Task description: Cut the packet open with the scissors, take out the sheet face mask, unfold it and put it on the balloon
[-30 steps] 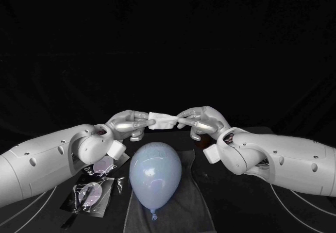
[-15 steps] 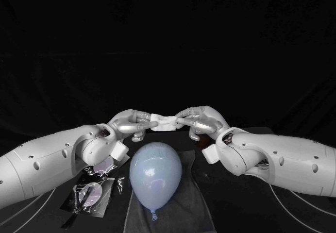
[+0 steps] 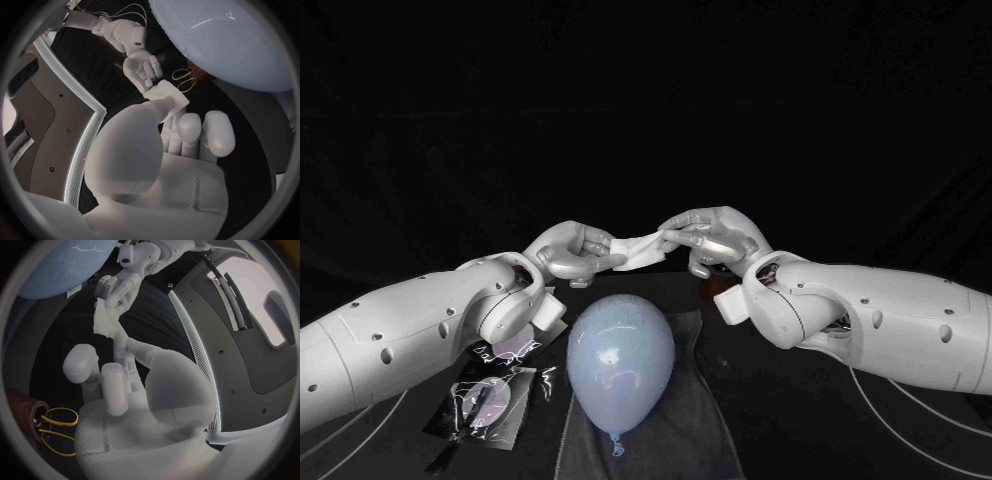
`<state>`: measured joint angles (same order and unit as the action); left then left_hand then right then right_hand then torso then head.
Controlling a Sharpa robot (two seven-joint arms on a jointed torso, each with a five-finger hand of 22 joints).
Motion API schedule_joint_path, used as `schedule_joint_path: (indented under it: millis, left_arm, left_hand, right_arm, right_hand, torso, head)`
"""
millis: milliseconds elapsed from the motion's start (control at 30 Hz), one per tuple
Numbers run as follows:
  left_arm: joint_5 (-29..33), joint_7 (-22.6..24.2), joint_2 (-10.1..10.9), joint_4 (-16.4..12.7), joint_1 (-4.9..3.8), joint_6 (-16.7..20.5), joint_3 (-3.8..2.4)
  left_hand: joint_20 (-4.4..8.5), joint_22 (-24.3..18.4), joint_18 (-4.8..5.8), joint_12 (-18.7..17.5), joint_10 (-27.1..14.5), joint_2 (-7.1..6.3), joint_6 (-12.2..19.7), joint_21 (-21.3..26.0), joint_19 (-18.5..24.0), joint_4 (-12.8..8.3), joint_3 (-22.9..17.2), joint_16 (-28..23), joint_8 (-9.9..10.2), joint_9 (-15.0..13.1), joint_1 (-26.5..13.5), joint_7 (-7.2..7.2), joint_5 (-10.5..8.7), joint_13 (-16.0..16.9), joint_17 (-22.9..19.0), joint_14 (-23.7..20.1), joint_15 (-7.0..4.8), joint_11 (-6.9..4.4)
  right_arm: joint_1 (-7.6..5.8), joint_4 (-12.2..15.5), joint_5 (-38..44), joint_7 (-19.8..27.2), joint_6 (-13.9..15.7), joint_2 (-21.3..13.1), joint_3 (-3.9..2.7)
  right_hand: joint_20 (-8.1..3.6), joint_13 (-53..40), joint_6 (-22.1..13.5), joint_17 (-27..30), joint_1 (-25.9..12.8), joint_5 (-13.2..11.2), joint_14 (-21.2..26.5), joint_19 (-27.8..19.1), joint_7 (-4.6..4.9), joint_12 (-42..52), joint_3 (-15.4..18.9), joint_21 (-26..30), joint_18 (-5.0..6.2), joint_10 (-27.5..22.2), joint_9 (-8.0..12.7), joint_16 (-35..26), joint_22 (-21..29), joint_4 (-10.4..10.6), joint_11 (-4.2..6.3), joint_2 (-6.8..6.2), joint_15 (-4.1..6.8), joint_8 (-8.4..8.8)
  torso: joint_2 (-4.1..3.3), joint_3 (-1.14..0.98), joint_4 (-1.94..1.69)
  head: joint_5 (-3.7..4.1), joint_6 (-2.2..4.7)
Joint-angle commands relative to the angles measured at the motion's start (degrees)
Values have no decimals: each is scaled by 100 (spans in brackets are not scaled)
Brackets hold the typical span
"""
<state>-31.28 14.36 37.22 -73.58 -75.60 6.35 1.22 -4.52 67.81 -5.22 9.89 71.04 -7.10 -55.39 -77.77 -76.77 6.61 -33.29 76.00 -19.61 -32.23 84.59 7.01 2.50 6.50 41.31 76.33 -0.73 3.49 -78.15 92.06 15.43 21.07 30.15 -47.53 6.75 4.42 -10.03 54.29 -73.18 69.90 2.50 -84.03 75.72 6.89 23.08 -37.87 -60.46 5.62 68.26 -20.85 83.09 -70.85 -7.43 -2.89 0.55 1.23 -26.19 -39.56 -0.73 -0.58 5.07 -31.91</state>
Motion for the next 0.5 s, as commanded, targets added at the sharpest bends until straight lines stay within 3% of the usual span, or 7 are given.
schedule_joint_path:
  millis: [33,300,500]
  left_arm:
    - [-743,190,-5,-14,-4,340,-2]
    - [-1023,252,2,-41,-4,446,-2]
    - [-892,296,0,-70,-4,469,-2]
  left_hand:
    - [-9,7,27,29,-35,33,-19,12,19,-38,-15,30,-21,-352,33,22,29,13,11,46,-1,-12]
    - [-8,15,28,37,-34,26,-28,7,14,-59,-32,39,-22,-351,33,20,29,20,39,59,-3,-15]
    - [-7,9,27,39,-34,25,-30,10,17,-62,-36,44,-21,-351,31,20,29,22,55,65,-4,-14]
  right_arm:
    - [-17,-33,-142,17,36,28,-15]
    - [-27,-86,-170,-19,66,82,-19]
    - [-31,-118,-145,-75,66,114,-20]
  right_hand:
    - [-2,-9,13,-5,1,28,-259,35,-12,25,-38,-24,83,-2,-388,19,-1,-6,30,73,39,-155]
    - [-3,-21,5,-1,-4,28,-259,35,-12,34,-45,-23,83,-8,-402,17,-2,-7,31,75,39,-164]
    - [-4,-29,0,-3,-7,28,-259,37,-13,40,-50,-28,82,-11,-413,18,-5,-8,31,76,40,-171]
  torso:
    - [-1,-1,1]
    - [-5,2,0]
    - [-4,9,2]
  head:
    - [-4,-9]
    - [-24,-17]
    - [-24,-12]
